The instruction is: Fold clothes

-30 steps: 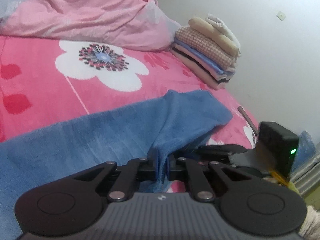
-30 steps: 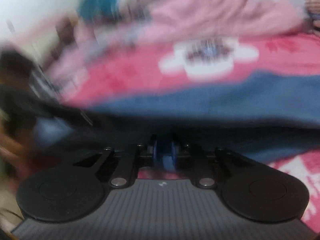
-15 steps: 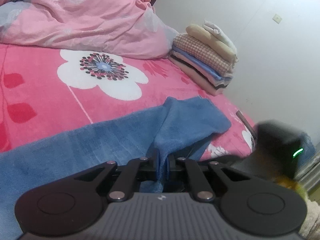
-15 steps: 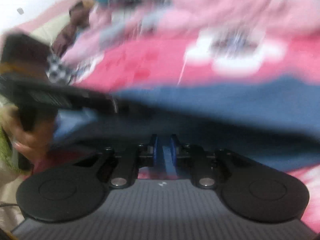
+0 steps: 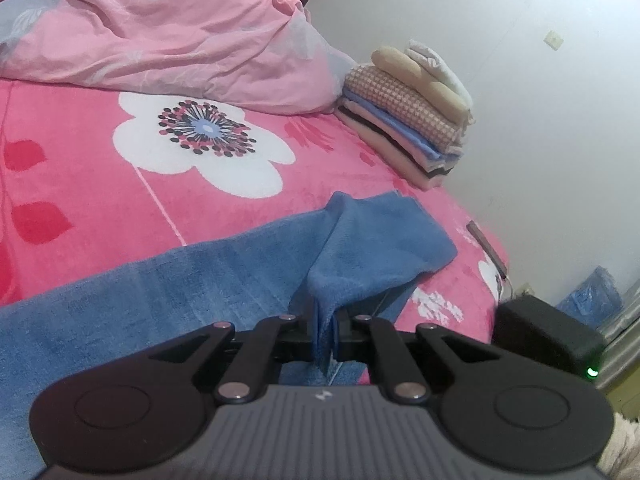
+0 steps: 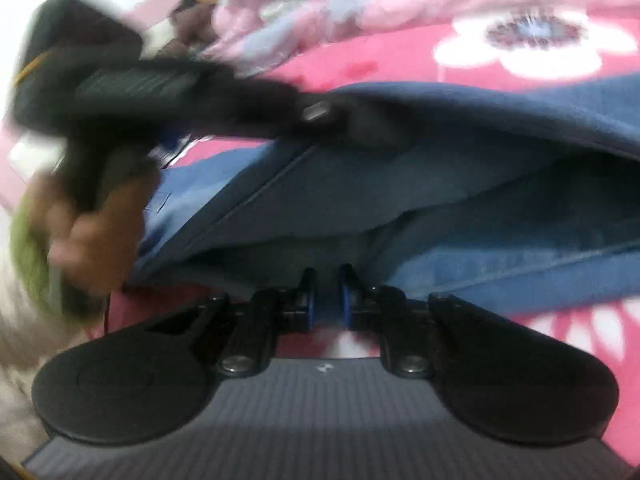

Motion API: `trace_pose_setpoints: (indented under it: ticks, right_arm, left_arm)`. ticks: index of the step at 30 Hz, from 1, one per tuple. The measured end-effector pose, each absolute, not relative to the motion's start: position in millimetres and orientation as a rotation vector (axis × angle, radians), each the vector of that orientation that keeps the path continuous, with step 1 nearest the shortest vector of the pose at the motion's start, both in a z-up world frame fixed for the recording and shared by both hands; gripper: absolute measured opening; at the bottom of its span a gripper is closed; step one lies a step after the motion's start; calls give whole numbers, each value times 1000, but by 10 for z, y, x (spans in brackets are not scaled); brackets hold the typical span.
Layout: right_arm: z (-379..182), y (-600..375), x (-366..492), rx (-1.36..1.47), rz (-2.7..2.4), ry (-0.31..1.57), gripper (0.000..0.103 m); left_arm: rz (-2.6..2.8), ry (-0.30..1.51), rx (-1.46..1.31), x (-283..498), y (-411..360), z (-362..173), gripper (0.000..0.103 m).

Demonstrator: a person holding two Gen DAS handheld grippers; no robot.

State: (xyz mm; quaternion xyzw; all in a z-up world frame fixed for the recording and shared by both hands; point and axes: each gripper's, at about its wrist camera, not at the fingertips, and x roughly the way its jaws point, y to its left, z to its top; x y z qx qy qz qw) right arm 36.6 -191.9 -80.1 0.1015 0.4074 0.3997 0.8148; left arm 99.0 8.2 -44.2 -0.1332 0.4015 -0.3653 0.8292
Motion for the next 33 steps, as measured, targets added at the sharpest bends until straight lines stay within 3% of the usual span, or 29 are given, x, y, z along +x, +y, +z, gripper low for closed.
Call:
trace_pose_setpoints:
  ticks: [8, 10, 12, 23, 28, 31, 32, 33]
  right_arm:
    - [-427, -2589, 341, 214, 651, 765, 12]
    - [-464, -2661, 495, 121, 552, 732, 13]
    - [-565, -2836, 599, 88, 476, 726, 1]
    - [-804, -4359, 807, 166, 48, 611, 0]
    - [-939, -5060, 857, 354, -64, 581, 0]
    - [-958, -5359, 773, 578, -72, 556, 1]
    - [-970, -5439, 714, 623, -98, 545, 10]
    - [-982, -5519, 655, 667, -125, 534, 11]
  left_arm:
    - [-787, 837, -332, 982, 111, -542, 7]
    - [-782, 835, -345, 966, 113, -558, 7]
    - [-787, 827, -346, 946, 108, -571, 7]
    - [-834, 810, -230, 829, -29, -665, 7]
    - [-840, 812, -140, 761, -127, -728, 8]
    - [-842, 816, -92, 699, -167, -745, 21]
    - [-845, 812, -80, 675, -173, -733, 26]
    - [-848, 809, -69, 653, -179, -715, 33]
